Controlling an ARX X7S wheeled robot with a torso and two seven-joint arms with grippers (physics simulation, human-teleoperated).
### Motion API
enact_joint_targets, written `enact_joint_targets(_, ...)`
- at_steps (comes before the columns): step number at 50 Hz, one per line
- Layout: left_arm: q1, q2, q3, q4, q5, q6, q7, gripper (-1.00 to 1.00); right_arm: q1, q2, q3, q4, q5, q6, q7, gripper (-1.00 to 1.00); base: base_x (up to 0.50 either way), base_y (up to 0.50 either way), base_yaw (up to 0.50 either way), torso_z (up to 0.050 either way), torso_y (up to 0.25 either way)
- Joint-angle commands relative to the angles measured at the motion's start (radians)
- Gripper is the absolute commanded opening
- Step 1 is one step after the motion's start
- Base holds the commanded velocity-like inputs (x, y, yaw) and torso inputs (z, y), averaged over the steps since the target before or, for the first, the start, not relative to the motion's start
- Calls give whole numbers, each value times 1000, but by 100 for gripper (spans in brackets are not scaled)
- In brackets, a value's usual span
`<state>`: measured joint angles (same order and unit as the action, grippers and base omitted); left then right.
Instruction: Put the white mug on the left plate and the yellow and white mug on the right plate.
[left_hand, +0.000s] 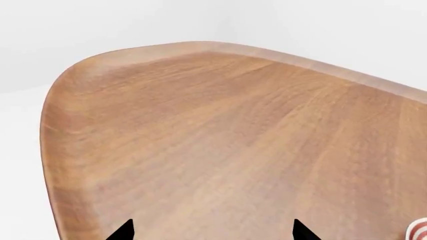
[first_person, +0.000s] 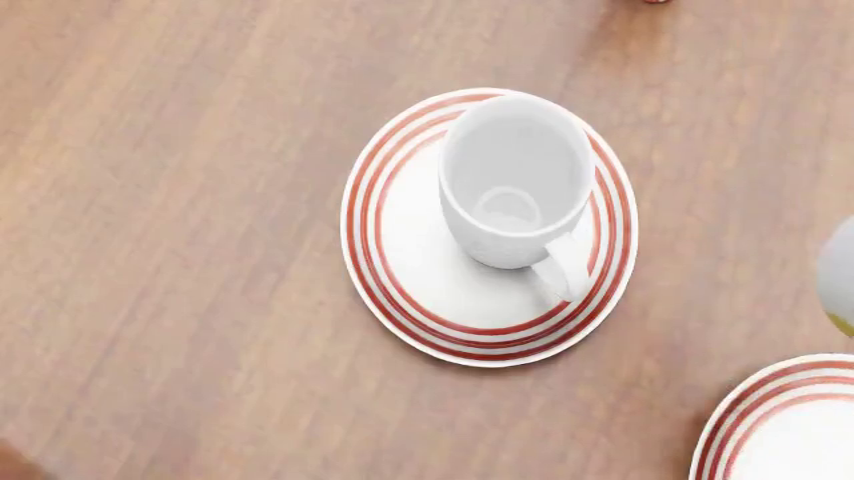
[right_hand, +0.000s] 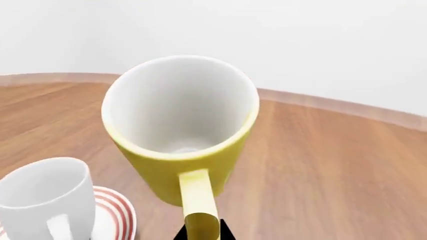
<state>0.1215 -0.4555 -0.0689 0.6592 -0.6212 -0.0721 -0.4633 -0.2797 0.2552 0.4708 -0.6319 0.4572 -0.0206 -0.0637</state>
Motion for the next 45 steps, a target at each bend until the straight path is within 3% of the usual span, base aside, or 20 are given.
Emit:
enact_joint_targets(1,1,-5,-1,1,-3,0,-1,100,-138,-90,33,15,-1,-154,-64,-100,0,0,0,0,0)
enact_joint_targets(21,4,-11,-4,7,-9,-1,-7,100,-241,-189,68,220,85,-405,-188,-100,0,0,0,0,1)
enact_joint_targets(45,6,-15,0,11,-9,1,-11,100,-257,-211,39,490,191,-600,-295,-100,0,0,0,0,0)
